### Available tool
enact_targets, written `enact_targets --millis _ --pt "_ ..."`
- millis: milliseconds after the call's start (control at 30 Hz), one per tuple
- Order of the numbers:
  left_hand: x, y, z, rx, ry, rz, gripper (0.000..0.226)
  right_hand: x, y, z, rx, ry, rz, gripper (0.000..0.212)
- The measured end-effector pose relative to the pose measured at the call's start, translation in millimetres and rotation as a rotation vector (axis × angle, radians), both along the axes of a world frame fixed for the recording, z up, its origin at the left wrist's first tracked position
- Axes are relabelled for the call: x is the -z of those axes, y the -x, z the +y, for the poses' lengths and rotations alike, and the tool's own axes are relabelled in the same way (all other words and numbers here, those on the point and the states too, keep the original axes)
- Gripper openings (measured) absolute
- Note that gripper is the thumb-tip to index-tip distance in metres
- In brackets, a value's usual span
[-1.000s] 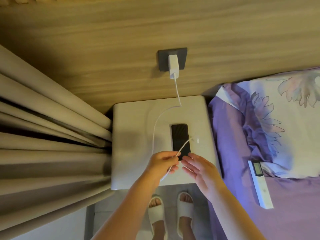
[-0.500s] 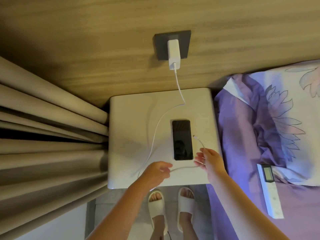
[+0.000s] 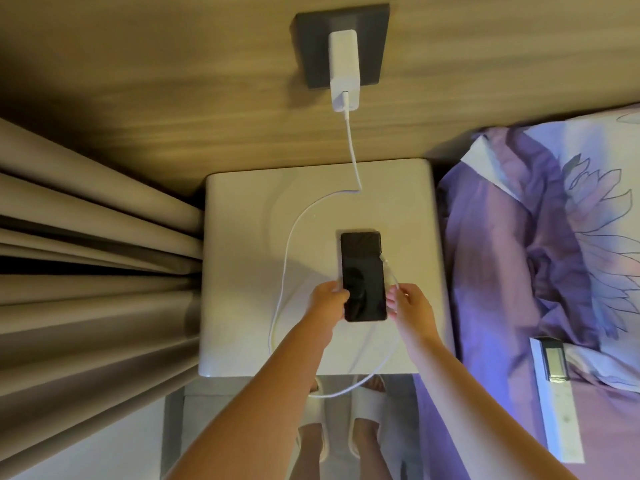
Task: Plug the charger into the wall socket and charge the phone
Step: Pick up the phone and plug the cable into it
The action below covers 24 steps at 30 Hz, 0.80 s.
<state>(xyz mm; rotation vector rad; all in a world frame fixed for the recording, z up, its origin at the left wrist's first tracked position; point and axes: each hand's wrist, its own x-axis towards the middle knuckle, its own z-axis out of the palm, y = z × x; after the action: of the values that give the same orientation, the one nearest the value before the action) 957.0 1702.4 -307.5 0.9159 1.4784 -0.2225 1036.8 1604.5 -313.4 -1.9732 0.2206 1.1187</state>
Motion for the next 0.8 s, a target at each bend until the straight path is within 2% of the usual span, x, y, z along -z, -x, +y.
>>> enact_targets --millis 100,233,367,567,700,800 --pt "7 3 -4 0.100 -0.052 -0.035 0.035 -3 -1 -2 0.089 -0.083 0.064 0.016" --pt "1 3 -7 -0.017 0.007 -0.068 0.038 -14 -1 -9 0.137 -0.153 0.106 0.015" --pt "-26 4 -11 -0.107 0.127 -0.192 0.039 -39 0 -24 0.137 -0.197 0.105 0.021" --pt "-96 25 -13 -0.042 0.164 -0.322 0.034 -105 11 -41 0.281 -0.326 0.093 0.024" --pt "-159 44 -11 -0.044 0.138 -0.444 0.030 -161 22 -35 0.203 -0.451 -0.013 0.023" --pt "-208 59 -5 -0.108 0.121 -0.529 0.027 -209 35 -28 0.188 -0.619 0.023 0.021"
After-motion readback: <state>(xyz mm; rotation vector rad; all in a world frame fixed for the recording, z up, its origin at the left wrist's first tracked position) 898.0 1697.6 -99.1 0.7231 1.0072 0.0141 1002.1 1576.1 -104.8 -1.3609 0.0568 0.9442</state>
